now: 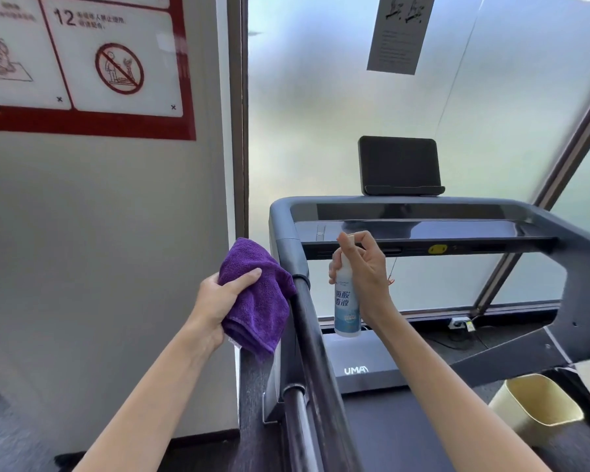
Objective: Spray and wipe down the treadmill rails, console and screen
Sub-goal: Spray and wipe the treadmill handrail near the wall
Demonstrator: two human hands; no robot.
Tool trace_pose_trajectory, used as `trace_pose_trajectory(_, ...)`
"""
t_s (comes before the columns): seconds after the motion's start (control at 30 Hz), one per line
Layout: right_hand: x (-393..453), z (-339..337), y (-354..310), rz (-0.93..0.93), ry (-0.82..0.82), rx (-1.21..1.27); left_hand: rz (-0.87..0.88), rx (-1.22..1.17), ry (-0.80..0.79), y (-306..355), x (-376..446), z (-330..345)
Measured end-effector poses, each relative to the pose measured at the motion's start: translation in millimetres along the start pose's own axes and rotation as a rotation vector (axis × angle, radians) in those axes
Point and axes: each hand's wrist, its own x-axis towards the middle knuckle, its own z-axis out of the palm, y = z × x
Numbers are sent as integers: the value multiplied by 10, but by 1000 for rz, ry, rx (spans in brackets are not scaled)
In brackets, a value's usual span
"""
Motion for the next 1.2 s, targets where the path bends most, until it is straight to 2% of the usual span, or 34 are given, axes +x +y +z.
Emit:
trace_pose_trajectory(0.2,-12,38,20,6,-47,-35,2,-3,2,18,-25,5)
trace_pose_trajectory(0.47,-7,37,46,-63,43,-234,-1,-1,14,26,-52,6)
trace_pose_trajectory(0.63,27,46,66,52,77,-357,-3,9,16,35,-49,17)
trace_pose_trajectory(0.7,9,34,75,41,71,-380,-8,7,18,37,-51,23)
trace_pose_trajectory(0.87,-17,17,27,-28,3,-250,-11,1,17,38,-48,28)
trace_pose_trajectory(0.97,13,-18,-7,-80,-47,-298,-5,15,13,41,-45,33)
trace_pose_trajectory(1.2,44,-47,1,14,-196,-415,-10,16,14,30,-39,21)
